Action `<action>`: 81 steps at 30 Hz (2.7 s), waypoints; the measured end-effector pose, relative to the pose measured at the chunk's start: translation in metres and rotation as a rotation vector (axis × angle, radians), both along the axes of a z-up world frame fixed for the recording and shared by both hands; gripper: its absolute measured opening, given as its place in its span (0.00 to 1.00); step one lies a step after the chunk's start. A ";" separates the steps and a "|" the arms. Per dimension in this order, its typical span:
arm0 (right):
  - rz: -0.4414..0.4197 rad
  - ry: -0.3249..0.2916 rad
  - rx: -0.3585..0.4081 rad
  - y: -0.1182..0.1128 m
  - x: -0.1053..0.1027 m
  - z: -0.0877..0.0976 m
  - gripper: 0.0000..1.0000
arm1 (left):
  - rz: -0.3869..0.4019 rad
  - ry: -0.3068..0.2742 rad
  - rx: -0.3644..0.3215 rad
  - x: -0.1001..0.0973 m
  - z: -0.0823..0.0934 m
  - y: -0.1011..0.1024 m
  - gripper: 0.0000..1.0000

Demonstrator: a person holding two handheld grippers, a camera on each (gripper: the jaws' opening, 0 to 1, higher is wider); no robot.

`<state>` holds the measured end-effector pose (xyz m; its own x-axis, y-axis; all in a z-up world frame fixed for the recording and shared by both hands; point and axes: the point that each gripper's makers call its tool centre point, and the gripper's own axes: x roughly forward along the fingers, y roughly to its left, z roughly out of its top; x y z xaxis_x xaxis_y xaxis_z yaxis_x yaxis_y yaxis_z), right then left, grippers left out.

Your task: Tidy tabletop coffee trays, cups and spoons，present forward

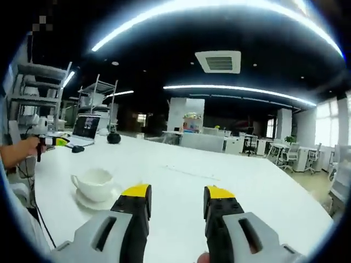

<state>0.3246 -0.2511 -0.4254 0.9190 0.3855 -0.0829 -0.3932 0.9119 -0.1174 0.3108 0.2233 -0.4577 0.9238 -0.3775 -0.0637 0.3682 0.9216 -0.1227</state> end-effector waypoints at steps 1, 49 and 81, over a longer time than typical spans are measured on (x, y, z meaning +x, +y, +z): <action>-0.005 0.028 0.019 0.000 0.001 -0.003 0.39 | -0.005 0.009 -0.017 0.001 -0.001 -0.002 0.36; 0.173 0.776 0.805 0.129 0.003 -0.086 0.32 | -0.172 0.540 -0.485 0.023 -0.064 -0.084 0.37; 0.170 0.915 0.792 0.161 0.000 -0.122 0.27 | -0.259 0.683 -0.530 0.017 -0.086 -0.147 0.34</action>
<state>0.3245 -0.0906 -0.5470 0.5780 0.7321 -0.3604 -0.1604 0.5350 0.8295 0.3280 0.0758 -0.5438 0.6301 -0.7048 -0.3259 0.2479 0.5803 -0.7758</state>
